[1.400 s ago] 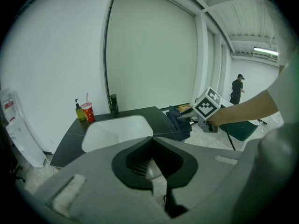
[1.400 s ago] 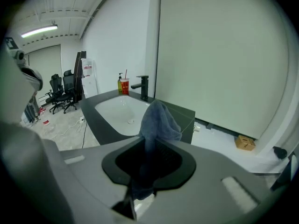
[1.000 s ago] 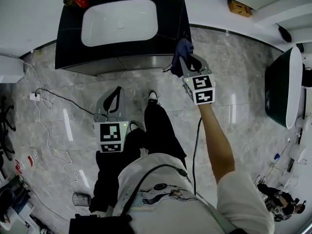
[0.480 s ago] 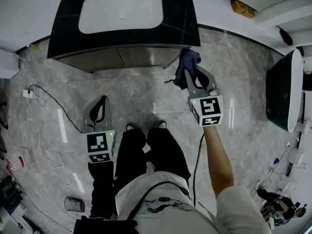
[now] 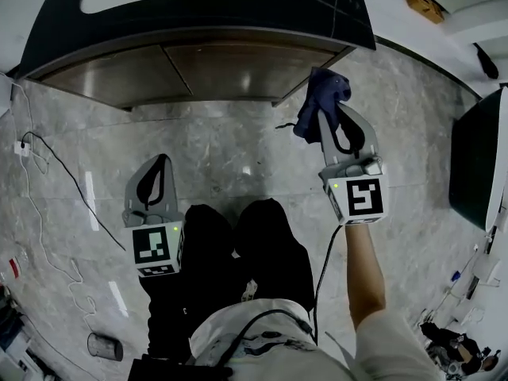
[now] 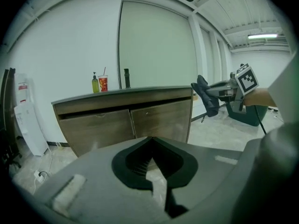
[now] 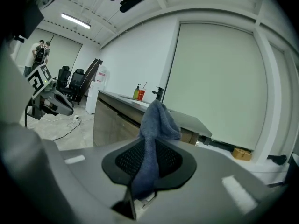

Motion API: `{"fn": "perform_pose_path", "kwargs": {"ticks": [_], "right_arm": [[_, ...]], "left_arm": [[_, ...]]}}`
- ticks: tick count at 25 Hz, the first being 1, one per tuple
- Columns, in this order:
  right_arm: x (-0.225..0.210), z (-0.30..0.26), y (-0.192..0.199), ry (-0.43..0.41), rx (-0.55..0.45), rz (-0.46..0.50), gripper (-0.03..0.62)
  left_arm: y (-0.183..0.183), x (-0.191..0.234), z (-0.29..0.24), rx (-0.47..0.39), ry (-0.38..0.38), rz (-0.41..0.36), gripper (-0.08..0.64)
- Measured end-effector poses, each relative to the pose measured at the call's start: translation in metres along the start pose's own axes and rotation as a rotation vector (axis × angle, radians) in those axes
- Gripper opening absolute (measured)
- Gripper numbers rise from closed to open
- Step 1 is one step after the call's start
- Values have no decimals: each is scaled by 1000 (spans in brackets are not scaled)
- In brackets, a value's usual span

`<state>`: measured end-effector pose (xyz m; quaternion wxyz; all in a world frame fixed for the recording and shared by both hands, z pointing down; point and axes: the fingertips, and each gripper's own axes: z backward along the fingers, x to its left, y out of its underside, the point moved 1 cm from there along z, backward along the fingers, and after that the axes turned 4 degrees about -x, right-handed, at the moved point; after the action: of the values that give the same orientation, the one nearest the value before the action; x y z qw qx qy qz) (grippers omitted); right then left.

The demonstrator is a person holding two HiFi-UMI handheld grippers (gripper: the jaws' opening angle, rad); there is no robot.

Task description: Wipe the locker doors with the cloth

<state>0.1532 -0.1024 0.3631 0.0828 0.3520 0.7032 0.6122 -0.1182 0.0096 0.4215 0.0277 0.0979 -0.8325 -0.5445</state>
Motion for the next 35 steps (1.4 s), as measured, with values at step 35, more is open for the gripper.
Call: {"fn": "perform_pose_path", "kwargs": {"ticks": [35], "right_arm": [[-47,-112,105,207,-322,278,76]], "left_arm": [[208,8,-105,-207,-94,-68,2]]}}
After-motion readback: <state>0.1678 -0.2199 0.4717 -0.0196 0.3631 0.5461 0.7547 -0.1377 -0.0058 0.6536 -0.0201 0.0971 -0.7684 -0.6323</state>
